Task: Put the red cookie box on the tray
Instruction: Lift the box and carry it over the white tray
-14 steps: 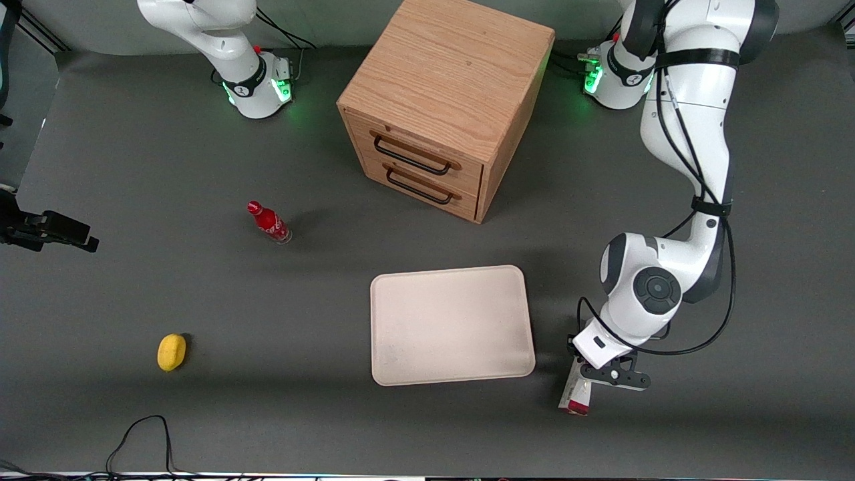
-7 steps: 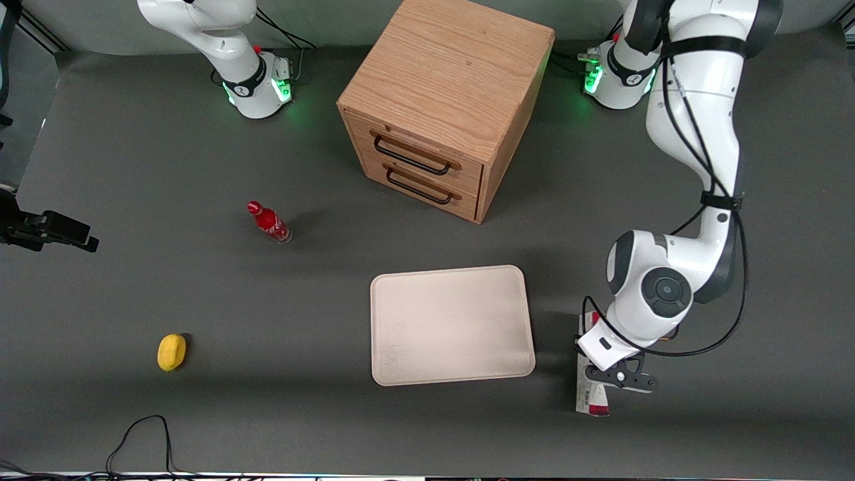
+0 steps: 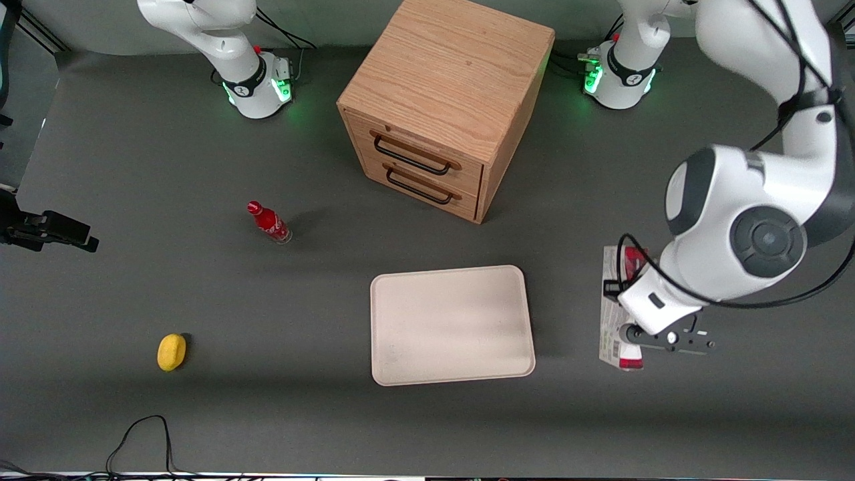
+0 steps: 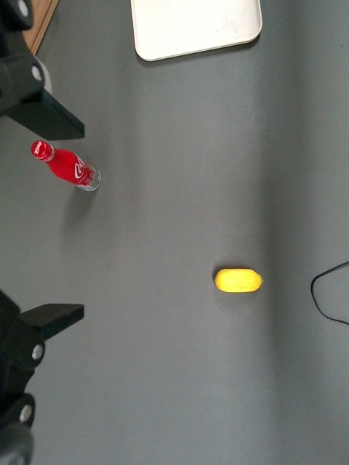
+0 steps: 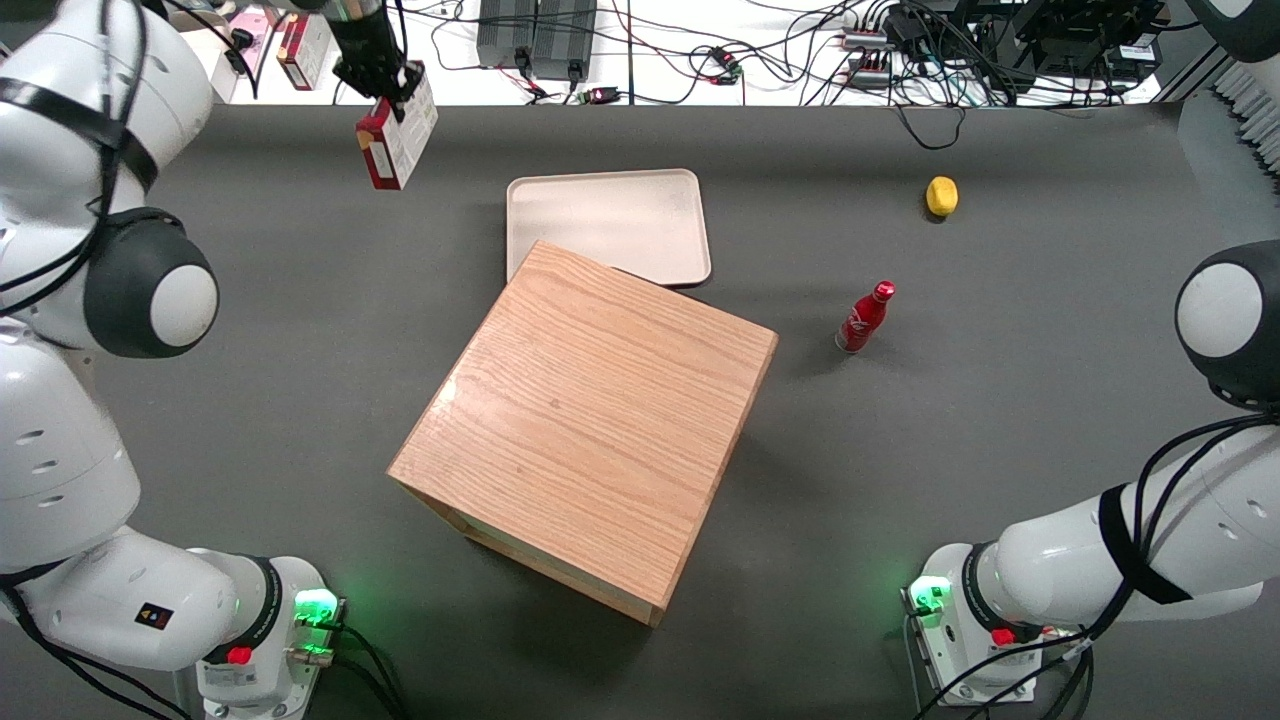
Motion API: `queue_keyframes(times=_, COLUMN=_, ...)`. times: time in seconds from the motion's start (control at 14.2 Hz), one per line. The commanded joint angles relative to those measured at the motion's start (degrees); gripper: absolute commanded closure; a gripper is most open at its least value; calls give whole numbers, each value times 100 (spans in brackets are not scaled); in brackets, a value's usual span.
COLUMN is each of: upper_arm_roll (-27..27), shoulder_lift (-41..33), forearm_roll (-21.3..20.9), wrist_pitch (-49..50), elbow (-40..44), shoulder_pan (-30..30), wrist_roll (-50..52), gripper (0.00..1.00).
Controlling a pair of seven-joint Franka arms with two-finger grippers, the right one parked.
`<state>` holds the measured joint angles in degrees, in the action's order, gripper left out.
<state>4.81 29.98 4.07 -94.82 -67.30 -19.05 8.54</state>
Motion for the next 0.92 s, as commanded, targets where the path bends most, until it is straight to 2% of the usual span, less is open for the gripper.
queue_keyframes(times=0.0, upper_arm_roll=-487, shoulder_lift=122, forearm_roll=-29, wrist_pitch=289, elbow=464, shoulder_pan=-3, wrist_roll=1180, gripper=100)
queue_keyframes(times=0.14, upper_arm_roll=-883, shoulder_lift=227, forearm_roll=-230, wrist_pitch=96, elbow=473, shoulder_pan=-38, wrist_roll=2070, gripper=100)
queue_keyframes(times=0.35, upper_arm_roll=-1393, shoulder_lift=665, forearm_roll=-801, wrist_pitch=-589, elbow=420, shoulder_pan=-99, wrist_roll=2178, gripper=100)
queue_keyframes(times=0.49, upper_arm_roll=-1421, shoulder_lift=973, forearm_roll=-1039, wrist_pitch=-1002, elbow=368, shoulder_pan=-266, wrist_roll=2179, gripper=100)
queue_keyframes(times=0.85, upper_arm_roll=-1412, shoulder_lift=1237, forearm_roll=-1276, wrist_pitch=-2452, elbow=-599, shoulder_pan=-310, wrist_roll=2424, gripper=100)
